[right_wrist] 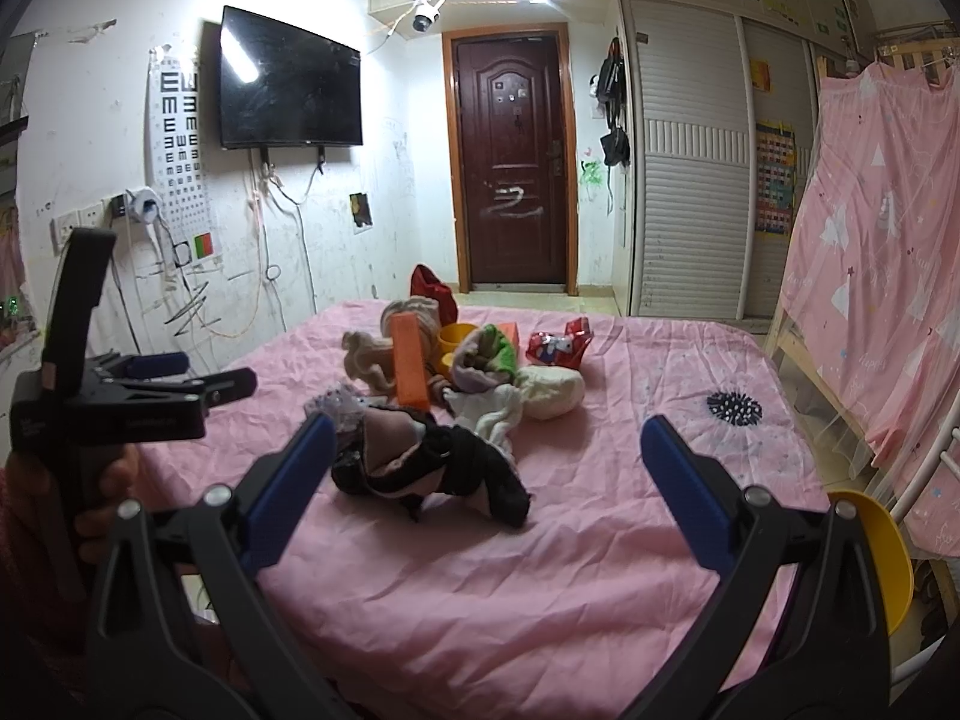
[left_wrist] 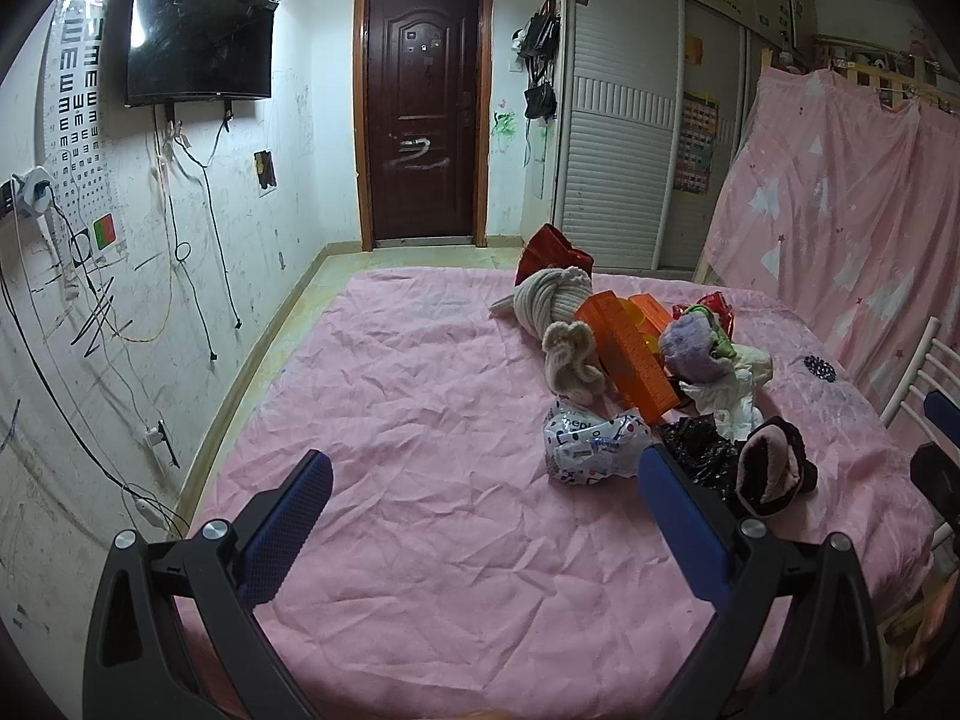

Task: Collect trash
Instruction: 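Grasp the white nepia tissue pack with the left tool while the right tool grasps the black cloth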

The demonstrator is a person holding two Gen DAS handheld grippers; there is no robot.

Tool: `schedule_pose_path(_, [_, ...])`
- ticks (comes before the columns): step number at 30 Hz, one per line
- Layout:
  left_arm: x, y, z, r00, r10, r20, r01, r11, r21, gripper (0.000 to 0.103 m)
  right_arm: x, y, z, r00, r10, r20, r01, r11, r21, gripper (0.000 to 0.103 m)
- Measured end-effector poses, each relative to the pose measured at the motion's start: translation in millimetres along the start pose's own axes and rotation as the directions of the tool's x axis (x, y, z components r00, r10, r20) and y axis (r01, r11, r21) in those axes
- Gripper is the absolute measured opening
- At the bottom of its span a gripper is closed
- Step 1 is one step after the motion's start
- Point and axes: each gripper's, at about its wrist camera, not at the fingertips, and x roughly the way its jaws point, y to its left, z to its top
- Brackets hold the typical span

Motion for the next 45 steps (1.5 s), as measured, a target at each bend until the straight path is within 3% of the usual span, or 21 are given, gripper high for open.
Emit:
schedule_pose_path(9, [16.2,0.0,-0.5,0.999,-0.007,-0.039,0.007,1.0,-0.006,0.094,11.3,-3.1,-3.9,0.999,0.023,-0.023,-0.023,1.0,0.0,0.098])
schedule_pose_path(16, [38.6,-13.1,15.3,0.994,-0.056,-0.097,0.057,0.998,0.007,0.094,28.6,7.3,-6.1,0.984,0.154,-0.088,-0.156,0.988,-0.013,0.098])
schedule_pose_path(19, [55.8,-16.6,26.7,0.984,-0.089,-0.152,0.087,0.996,-0.02,0.094,40.4,14.9,-4.0,0.979,0.168,-0.114,-0.173,0.984,-0.031,0.098])
schedule_pose_path(22, [72.7,-17.8,34.3,0.962,-0.169,-0.215,0.155,0.985,-0.083,0.094,56.6,18.4,-1.6,0.971,0.178,-0.16,-0.183,0.983,-0.021,0.098])
schedule_pose_path(25, [83.7,-20.9,36.6,0.948,-0.203,-0.244,0.18,0.977,-0.112,0.094,69.8,16.2,-1.1,0.963,0.181,-0.201,-0.181,0.983,0.017,0.098])
schedule_pose_path(27, [88.4,-28.3,36.3,0.947,-0.197,-0.253,0.18,0.98,-0.089,0.09,80.1,12.2,-2.5,0.953,0.188,-0.236,-0.179,0.982,0.062,0.098])
schedule_pose_path(30, [95.4,-38.7,29.9,0.942,-0.188,-0.279,0.179,0.982,-0.057,0.071,92.0,4.2,-7.9,0.937,0.207,-0.28,-0.179,0.976,0.124,0.098])
schedule_pose_path(31, [99.1,-40.5,28.1,0.938,-0.188,-0.292,0.179,0.982,-0.057,0.059,94.3,1.6,-9.8,0.932,0.215,-0.29,-0.179,0.973,0.148,0.096])
schedule_pose_path(32, [103.6,-41.3,26.0,0.933,-0.19,-0.307,0.18,0.982,-0.062,0.051,98.1,-1.4,-11.9,0.926,0.225,-0.304,-0.179,0.969,0.172,0.093])
schedule_pose_path(33, [109.1,-41.4,23.0,0.925,-0.198,-0.323,0.182,0.98,-0.077,0.049,102.0,-4.2,-14.9,0.918,0.235,-0.318,-0.179,0.964,0.198,0.086])
schedule_pose_path(37, [110.1,-39.8,20.1,0.934,-0.194,-0.3,0.173,0.98,-0.094,0.034,104.6,-8.3,-18.8,0.917,0.258,-0.305,-0.189,0.953,0.237,0.072])
schedule_pose_path(40, [105.2,-35.3,23.2,0.929,-0.222,-0.295,0.194,0.973,-0.123,0.032,98.4,-14.8,-16.5,0.926,0.266,-0.268,-0.198,0.946,0.258,0.069])
schedule_pose_path(45, [88.9,-31.6,34.9,0.942,-0.217,-0.257,0.188,0.973,-0.132,0.032,83.8,-25.9,-5.0,0.941,0.269,-0.203,-0.211,0.941,0.265,0.069])
